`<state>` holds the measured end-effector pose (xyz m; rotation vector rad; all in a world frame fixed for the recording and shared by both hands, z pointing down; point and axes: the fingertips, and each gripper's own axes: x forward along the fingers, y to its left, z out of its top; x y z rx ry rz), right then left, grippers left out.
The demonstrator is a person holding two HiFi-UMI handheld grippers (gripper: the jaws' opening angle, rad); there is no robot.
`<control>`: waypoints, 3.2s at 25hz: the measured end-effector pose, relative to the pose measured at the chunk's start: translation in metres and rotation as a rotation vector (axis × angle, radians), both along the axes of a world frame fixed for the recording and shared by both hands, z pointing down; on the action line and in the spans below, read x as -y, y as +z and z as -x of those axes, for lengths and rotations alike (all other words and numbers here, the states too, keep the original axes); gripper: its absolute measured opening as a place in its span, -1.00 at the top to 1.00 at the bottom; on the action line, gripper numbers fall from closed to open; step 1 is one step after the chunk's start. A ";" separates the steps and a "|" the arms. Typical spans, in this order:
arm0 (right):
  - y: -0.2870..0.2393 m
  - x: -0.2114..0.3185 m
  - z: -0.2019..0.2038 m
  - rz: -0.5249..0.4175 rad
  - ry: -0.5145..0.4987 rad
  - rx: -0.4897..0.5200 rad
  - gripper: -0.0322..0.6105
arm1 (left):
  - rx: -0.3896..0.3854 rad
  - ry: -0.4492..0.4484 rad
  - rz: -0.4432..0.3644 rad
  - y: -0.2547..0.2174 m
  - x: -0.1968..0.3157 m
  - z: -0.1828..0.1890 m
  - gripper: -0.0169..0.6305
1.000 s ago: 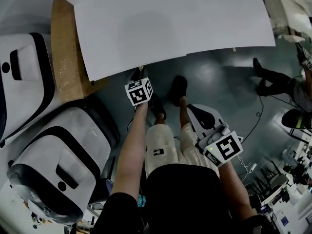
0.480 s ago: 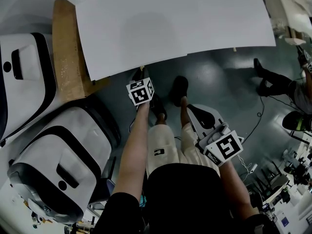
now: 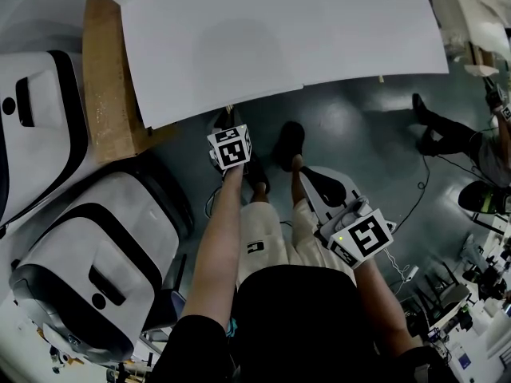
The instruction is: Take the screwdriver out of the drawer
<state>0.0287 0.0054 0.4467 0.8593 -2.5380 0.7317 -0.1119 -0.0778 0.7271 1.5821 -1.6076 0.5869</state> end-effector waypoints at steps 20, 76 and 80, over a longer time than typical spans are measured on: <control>0.001 -0.004 0.002 0.018 -0.017 0.000 0.84 | -0.079 -0.029 0.016 -0.001 -0.031 -0.012 0.69; -0.026 -0.028 -0.045 -0.027 -0.242 0.025 0.84 | -0.066 -0.075 0.054 -0.003 -0.168 -0.065 0.69; -0.027 -0.029 -0.050 -0.025 -0.285 0.031 0.84 | -0.056 -0.071 0.062 -0.005 -0.178 -0.067 0.69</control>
